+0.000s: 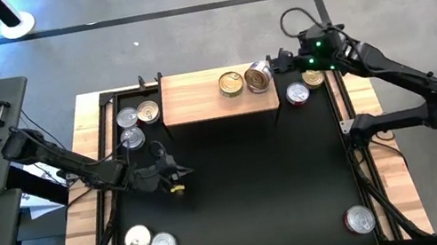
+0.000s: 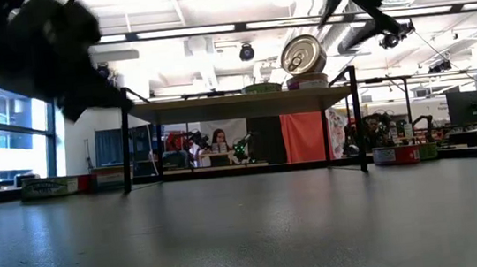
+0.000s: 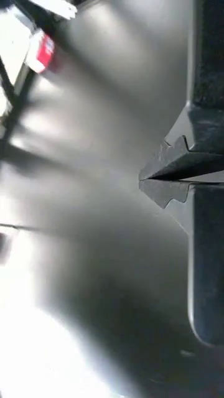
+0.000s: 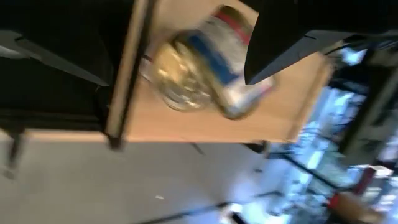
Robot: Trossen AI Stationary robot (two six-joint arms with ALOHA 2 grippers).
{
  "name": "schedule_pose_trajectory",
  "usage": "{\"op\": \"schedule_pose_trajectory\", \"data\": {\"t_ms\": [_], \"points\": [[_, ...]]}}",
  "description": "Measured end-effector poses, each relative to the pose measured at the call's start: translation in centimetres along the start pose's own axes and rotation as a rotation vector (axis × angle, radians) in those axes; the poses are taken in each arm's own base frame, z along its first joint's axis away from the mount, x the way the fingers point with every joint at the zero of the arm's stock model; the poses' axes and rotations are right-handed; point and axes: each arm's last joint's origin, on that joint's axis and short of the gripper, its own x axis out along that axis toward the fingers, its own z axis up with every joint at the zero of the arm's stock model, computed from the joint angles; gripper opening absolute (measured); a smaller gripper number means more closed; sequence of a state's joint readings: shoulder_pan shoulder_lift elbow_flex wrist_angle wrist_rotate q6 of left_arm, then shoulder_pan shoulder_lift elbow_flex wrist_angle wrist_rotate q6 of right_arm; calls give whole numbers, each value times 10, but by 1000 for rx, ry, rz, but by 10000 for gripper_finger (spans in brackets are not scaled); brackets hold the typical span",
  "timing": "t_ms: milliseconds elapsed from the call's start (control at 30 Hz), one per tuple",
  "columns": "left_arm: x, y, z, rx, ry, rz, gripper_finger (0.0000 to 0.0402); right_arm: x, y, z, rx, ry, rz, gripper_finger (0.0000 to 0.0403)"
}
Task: Stack canned seafood by type on shelf
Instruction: Stack the top right blue tuna can on top of the other blue tuna can
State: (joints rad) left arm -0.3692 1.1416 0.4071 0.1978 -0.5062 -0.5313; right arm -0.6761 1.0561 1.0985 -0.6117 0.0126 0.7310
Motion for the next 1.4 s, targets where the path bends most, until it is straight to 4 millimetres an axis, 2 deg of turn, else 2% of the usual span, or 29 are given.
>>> {"op": "schedule_pose_trajectory", "data": {"t_ms": [100,233,300,400,467,533,633,733,767,800,900,1100,1233,1400], "points": [[4,-6,33,57,-77,5,0,-3,-1,5,-13,-14,49,355],[14,-7,92,160,-177,76,0,-3,-5,6,5,-3,26,355],[24,-2,122,221,-191,96,0,-3,-8,8,30,-6,23,355],[49,10,159,292,-199,98,0,-3,-12,14,40,-15,48,347],[70,19,179,325,-197,102,0,-2,-15,18,49,-5,68,324],[93,27,197,377,-195,112,0,2,-18,20,60,26,83,284],[124,34,217,478,-200,127,0,12,-23,22,53,81,102,190],[150,38,231,535,-210,133,0,25,-28,23,26,123,105,66],[158,39,234,539,-212,138,0,29,-29,24,11,130,98,35],[164,41,235,538,-208,144,0,33,-30,24,0,133,96,19],[179,50,235,534,-191,161,0,41,-33,27,22,153,109,22],[190,68,235,578,-211,132,0,43,-30,35,34,85,150,5],[189,81,243,597,-266,123,0,43,-28,39,67,71,216,1],[185,95,254,619,-344,123,0,46,-33,34,68,115,156,0]]}}
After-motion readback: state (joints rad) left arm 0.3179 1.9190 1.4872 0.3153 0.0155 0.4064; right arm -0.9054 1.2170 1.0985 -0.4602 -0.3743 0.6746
